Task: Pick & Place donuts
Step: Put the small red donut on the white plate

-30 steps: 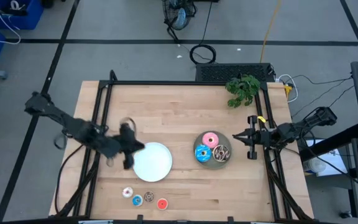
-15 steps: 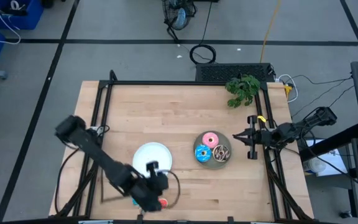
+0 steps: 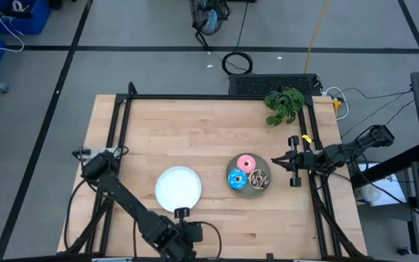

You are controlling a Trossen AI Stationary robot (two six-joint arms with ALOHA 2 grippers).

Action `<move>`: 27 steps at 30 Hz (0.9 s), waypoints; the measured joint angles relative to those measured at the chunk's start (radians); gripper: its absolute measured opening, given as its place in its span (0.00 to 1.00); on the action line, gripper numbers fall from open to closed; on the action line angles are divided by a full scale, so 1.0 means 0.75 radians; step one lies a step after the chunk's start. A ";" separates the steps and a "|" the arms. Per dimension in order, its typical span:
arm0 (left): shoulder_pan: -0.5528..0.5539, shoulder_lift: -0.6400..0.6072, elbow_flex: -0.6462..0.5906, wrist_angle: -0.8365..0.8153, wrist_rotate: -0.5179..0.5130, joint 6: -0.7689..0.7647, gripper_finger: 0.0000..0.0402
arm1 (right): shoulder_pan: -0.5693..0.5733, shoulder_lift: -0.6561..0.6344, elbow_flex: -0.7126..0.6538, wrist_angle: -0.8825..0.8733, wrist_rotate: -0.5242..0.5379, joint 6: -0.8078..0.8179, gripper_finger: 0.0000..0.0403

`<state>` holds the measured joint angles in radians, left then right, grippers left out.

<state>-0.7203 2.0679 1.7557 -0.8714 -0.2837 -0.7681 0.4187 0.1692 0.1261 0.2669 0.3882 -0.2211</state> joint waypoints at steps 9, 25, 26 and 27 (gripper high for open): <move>-0.018 0.011 0.000 0.012 0.008 0.090 0.45 | 0.000 0.000 0.000 0.030 0.000 -0.031 0.00; 0.064 0.121 0.000 -0.003 0.201 0.245 0.48 | 0.000 0.001 0.000 0.037 -0.001 -0.038 0.00; 0.063 0.121 0.000 -0.005 0.198 0.250 0.48 | 0.000 0.001 0.000 0.037 -0.001 -0.038 0.00; 0.062 0.121 0.000 -0.013 0.197 0.257 0.48 | 0.000 0.001 0.000 0.037 -0.001 -0.037 0.00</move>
<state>-0.6737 2.1590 1.7557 -0.8810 -0.1358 -0.5756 0.4187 0.1696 0.1261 0.2948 0.3878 -0.2491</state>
